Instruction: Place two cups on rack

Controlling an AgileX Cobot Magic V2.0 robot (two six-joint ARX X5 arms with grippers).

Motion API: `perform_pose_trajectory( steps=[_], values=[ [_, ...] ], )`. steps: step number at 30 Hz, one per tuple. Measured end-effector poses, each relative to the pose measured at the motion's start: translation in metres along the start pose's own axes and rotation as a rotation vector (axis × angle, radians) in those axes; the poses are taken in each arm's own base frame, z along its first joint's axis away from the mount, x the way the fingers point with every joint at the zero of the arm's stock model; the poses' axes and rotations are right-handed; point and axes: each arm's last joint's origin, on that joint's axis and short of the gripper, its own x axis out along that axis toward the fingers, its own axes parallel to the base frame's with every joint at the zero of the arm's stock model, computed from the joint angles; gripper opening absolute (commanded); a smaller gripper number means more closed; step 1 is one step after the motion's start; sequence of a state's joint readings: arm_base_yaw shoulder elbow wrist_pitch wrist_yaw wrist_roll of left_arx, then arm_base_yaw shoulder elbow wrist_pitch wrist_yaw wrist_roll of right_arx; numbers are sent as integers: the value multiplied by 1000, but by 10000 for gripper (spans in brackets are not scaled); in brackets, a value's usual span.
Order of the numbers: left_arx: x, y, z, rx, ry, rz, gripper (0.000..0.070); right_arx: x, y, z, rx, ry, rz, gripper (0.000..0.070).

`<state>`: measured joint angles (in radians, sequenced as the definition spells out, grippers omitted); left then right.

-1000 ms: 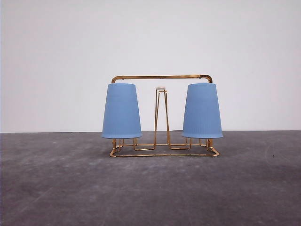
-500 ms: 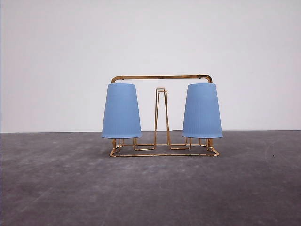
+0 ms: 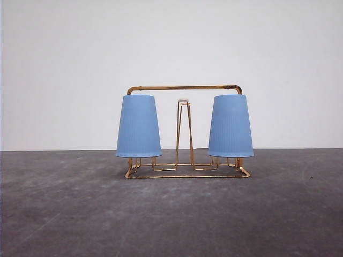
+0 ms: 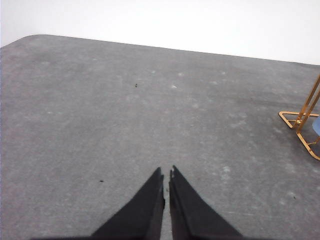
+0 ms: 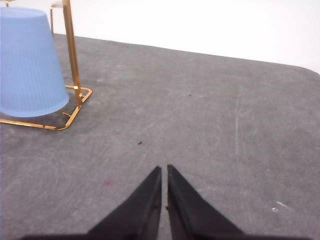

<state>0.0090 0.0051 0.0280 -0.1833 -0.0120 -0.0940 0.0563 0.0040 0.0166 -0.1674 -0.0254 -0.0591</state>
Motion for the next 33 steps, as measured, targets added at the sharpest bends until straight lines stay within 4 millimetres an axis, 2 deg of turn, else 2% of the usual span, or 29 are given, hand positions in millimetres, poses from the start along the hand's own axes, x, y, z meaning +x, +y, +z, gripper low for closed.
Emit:
perform_pose_trajectory(
  steps=[33],
  values=[
    [0,0,0,0,0,0,0,0,0,0,-5,0,0,16]
  ],
)
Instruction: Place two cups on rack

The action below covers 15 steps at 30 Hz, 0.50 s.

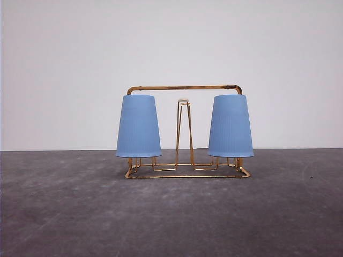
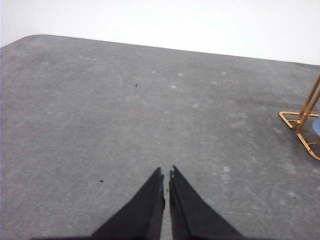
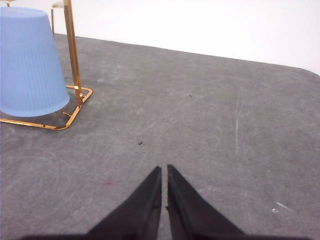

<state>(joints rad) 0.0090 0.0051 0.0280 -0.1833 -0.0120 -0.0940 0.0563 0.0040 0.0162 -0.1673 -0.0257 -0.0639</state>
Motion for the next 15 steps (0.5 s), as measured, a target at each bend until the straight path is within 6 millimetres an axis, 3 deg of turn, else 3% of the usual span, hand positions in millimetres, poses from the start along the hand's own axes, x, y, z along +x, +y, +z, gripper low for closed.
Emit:
perform_pose_trajectory(
  steps=[15],
  values=[
    [0,0,0,0,0,0,0,0,0,0,0,0,0,16]
  ],
)
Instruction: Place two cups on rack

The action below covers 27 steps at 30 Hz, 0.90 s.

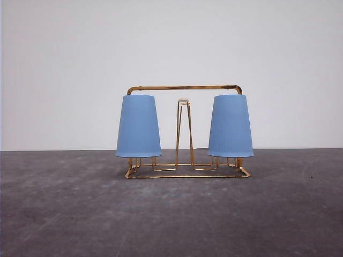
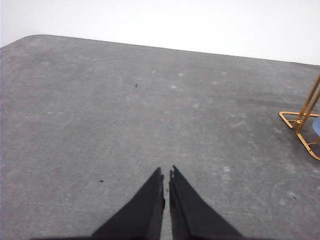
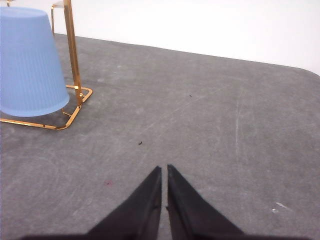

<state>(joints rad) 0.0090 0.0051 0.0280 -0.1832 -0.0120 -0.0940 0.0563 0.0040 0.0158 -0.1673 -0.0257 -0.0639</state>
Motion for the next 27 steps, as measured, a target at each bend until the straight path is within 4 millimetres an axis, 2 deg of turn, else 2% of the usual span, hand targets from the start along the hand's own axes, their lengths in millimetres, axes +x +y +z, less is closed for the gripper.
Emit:
perform_pose_trajectory(
  steps=[27],
  values=[
    [0,0,0,0,0,0,0,0,0,0,0,0,0,16]
  ],
)
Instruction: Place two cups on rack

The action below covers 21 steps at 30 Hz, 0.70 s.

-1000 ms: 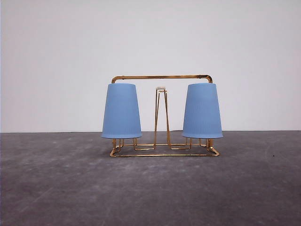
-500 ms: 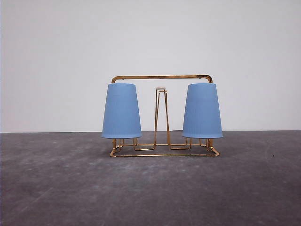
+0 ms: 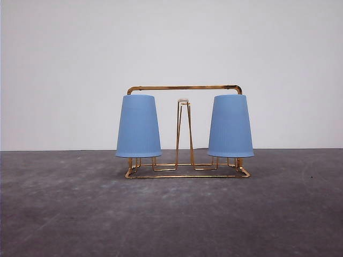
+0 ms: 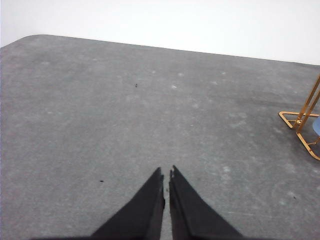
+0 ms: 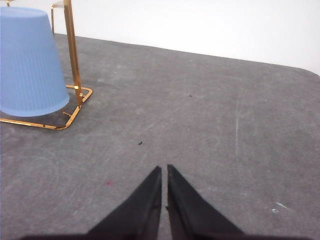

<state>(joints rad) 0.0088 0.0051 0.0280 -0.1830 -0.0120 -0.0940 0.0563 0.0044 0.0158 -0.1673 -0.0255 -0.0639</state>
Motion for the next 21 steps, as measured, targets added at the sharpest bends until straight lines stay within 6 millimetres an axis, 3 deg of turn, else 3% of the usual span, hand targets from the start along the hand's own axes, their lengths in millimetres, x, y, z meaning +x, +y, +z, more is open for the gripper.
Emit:
perform_pose_trajectory(
  steps=[21],
  values=[
    [0,0,0,0,0,0,0,0,0,0,0,0,0,16]
  ],
)
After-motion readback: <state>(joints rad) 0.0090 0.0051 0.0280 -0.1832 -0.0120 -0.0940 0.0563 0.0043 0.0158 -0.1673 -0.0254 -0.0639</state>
